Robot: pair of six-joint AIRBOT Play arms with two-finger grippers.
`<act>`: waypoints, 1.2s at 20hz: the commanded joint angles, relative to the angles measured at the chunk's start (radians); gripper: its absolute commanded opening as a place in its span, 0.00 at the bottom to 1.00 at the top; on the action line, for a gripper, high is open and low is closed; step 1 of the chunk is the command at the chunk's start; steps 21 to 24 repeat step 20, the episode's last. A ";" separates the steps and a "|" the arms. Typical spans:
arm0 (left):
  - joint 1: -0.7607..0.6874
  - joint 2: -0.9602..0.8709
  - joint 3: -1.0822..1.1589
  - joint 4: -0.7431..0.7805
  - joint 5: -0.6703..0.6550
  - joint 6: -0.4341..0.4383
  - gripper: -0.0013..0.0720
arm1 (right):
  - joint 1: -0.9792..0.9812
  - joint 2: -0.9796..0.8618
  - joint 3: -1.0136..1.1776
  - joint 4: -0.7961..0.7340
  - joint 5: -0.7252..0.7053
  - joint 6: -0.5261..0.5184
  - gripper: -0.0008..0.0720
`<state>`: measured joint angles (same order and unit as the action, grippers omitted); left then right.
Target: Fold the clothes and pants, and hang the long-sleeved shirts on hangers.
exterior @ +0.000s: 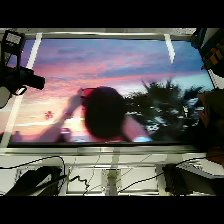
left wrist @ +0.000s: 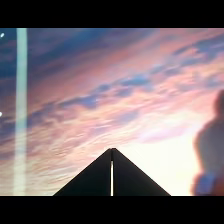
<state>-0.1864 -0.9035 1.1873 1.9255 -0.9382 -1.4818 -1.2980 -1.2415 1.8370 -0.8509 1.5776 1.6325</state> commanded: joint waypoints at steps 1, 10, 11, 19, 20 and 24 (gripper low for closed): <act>0.001 0.000 0.000 0.000 0.000 0.000 0.04 | 0.220 0.030 0.024 0.121 -0.007 -0.061 0.07; 0.001 0.000 0.000 0.000 0.000 0.000 0.04 | 1.159 0.104 0.088 -0.296 0.010 -0.160 0.08; 0.001 0.000 0.000 0.000 0.000 0.000 0.04 | 1.207 0.103 0.087 -0.305 0.012 -0.218 0.08; 0.001 0.000 0.000 0.000 0.000 0.000 0.04 | 1.254 0.103 0.088 -0.562 0.026 -0.247 0.08; 0.001 0.000 0.000 0.000 0.000 0.000 0.04 | 1.254 0.103 0.088 -0.558 0.026 -0.247 0.08; 0.001 0.000 0.000 0.000 0.000 0.000 0.04 | 1.254 0.103 0.088 -0.558 0.026 -0.247 0.08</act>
